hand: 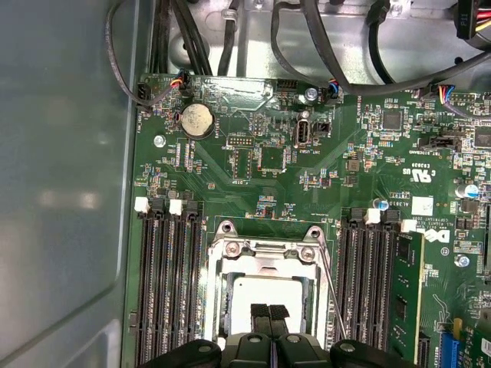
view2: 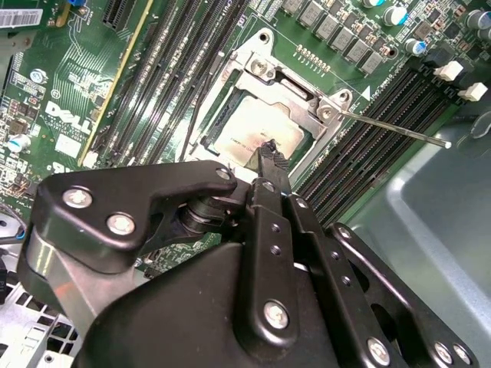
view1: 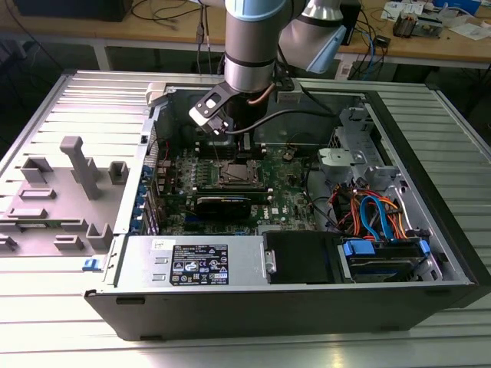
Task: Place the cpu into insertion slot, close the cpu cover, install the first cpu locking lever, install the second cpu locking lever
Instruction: 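Install the first cpu locking lever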
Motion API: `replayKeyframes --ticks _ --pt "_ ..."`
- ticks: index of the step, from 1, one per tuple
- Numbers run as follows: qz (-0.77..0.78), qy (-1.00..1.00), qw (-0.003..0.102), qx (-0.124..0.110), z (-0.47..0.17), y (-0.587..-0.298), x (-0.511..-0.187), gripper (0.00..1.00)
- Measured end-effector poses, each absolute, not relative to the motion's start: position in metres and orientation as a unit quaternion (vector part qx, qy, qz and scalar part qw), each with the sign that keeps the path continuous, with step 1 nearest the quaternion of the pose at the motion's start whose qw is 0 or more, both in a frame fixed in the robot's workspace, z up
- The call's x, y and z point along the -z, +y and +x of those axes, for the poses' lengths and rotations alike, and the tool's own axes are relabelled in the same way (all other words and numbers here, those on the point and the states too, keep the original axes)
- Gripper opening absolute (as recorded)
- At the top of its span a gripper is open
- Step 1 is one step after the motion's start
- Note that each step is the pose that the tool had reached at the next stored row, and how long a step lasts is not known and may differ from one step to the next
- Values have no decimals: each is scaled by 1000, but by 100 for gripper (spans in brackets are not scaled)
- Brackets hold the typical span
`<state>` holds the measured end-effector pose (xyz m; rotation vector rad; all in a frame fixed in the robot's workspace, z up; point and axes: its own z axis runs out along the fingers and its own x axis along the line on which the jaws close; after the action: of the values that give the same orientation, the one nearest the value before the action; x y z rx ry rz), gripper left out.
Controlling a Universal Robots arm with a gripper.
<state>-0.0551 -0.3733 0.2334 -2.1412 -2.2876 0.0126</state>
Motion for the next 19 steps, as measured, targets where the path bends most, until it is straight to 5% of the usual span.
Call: replayKeyframes --ticks 19 --pt "-638 -770 4 -4 -55 -373 -234 11"
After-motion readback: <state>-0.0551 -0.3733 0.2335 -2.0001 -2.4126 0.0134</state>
